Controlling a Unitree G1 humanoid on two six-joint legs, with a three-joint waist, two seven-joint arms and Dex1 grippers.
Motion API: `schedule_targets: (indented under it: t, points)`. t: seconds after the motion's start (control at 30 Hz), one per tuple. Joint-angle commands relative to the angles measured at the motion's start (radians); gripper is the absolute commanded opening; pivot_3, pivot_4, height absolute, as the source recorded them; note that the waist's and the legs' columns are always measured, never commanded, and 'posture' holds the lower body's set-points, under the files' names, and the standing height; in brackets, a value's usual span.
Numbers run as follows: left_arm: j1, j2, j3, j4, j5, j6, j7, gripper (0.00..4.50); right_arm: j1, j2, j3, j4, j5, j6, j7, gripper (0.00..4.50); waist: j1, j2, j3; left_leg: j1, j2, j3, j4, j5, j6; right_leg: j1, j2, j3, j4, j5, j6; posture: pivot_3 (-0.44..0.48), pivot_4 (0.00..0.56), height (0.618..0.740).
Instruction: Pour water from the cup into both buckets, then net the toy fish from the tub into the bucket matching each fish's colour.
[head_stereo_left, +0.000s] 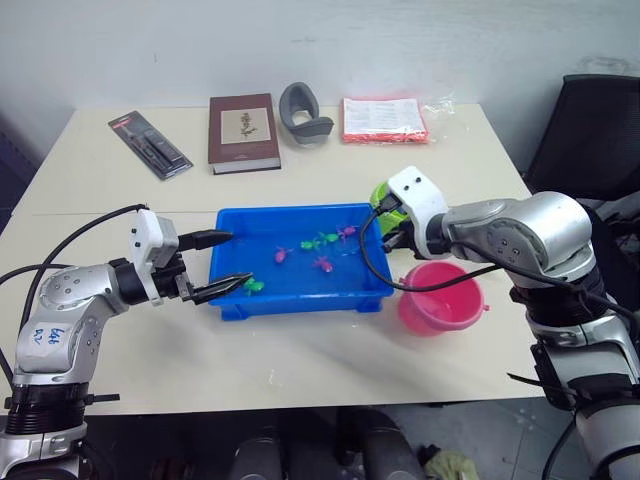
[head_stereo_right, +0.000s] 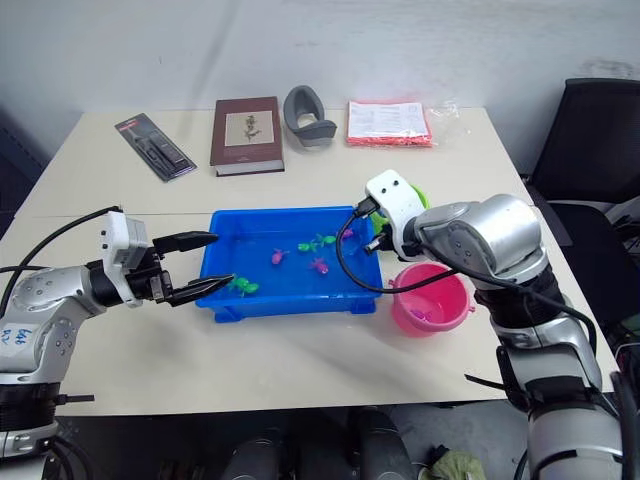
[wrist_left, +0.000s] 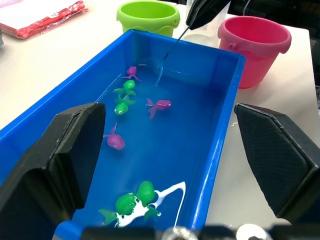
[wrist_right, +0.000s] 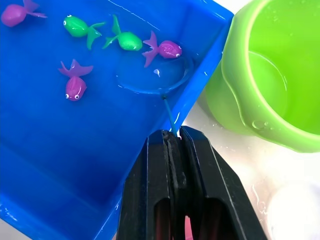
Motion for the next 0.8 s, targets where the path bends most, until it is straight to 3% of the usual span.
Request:
schedule_targets:
  t: [0.03,0.3,0.6,0.8]
  points:
    - [0.006,0.013,0.034,-0.035,-0.022,-0.012,0.000,4.44,0.009,-0.047,0.006,-0.059,-0.058,-0.052,0.030,0.00,-0.004,0.000,0.000,0.000,0.000,0.000,0.000,0.000,0.000,0.000,0.000,0.000,0.000,0.000,0.000,0.000,0.150,0.740]
    - [0.027,0.019,0.046,-0.043,-0.025,-0.009,-0.003,4.44,0.060,-0.103,0.032,-0.105,-0.099,-0.125,0.110,0.00,-0.005,0.000,0.000,0.000,0.000,0.000,0.000,0.000,0.000,0.000,0.000,0.000,-0.001,0.000,0.000,0.000,0.150,0.740]
    - [0.040,0.027,0.058,-0.048,-0.027,-0.009,-0.004,4.44,0.133,-0.037,-0.075,-0.088,-0.084,-0.126,0.140,0.00,-0.006,0.000,0.000,0.000,0.000,0.000,-0.001,-0.001,0.000,0.000,0.000,0.000,-0.001,0.000,0.000,0.000,0.150,0.740]
    - [0.041,0.032,0.062,-0.047,-0.026,-0.011,-0.006,4.44,0.171,-0.055,-0.115,-0.118,-0.063,-0.115,0.183,0.00,-0.006,0.000,0.000,0.000,0.000,0.000,-0.001,-0.001,0.000,0.000,0.000,0.000,-0.001,0.000,0.000,0.000,0.150,0.740]
